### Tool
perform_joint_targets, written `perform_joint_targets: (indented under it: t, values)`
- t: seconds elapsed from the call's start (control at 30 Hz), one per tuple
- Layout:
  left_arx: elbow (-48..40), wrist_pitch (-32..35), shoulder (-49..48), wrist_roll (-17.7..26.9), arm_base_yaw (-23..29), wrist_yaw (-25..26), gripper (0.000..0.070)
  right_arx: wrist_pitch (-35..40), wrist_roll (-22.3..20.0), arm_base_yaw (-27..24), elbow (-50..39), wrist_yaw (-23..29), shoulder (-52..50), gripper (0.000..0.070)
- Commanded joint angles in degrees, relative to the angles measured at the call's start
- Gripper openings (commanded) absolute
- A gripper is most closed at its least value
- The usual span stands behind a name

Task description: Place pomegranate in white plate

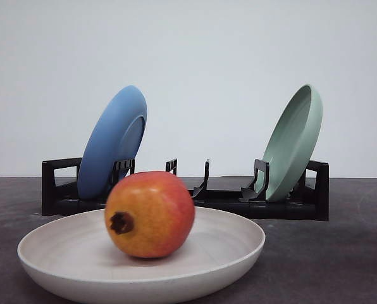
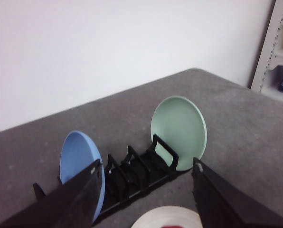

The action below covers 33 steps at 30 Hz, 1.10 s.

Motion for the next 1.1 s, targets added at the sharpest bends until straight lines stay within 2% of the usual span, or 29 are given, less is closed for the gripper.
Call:
perform_joint_targets:
  t: [0.0,0.27,0.47,0.57,0.6,0.63,0.67,0.73,0.77,1.07]
  values:
    - [0.90,-0.36,0.35,-2.05,-0.59,-0.02,0.0360,1.41,0.80,0.48,0.96,-0.70,0.02,0.0699]
    - [0.90,-6.77,0.44,-6.28,-0.59,1.48,0.0358,4.83,0.82,0.48,0.96,-1.08,0.02,0.0699]
    - [0.90,-7.40,0.42,-7.04,-0.59,1.46,0.0357,4.81,0.84,0.48,0.96,-1.08,0.02,0.0698]
    - [0.90,-7.40,0.44,-7.04,-0.59,1.46,0.0352,4.76,0.84,0.48,0.96,-1.06,0.02,0.0663]
    - [0.90,-7.41,0.44,-7.04,-0.59,1.46,0.0345,4.71,0.82,0.48,0.96,-1.06,0.02,0.0613]
    - [0.90,-7.43,0.44,-7.04,-0.59,1.46,0.0313,4.63,0.82,0.48,0.96,-1.06,0.02,0.0503]
    - [0.90,-7.45,0.44,-7.02,-0.59,1.46,0.0237,4.52,0.82,0.48,0.96,-1.06,0.02,0.0362]
    - [0.90,-7.45,0.44,-6.99,-0.59,1.44,0.0003,4.22,0.82,0.48,0.96,-0.85,0.02,0.0037]
    - [0.90,-7.46,0.44,-6.98,-0.59,1.46,0.0014,4.22,0.80,0.48,0.96,-0.56,0.02,0.0002]
    - [0.90,-7.53,0.38,-7.02,-0.59,1.42,0.0016,4.29,0.80,0.48,0.96,-0.51,0.02,0.0009]
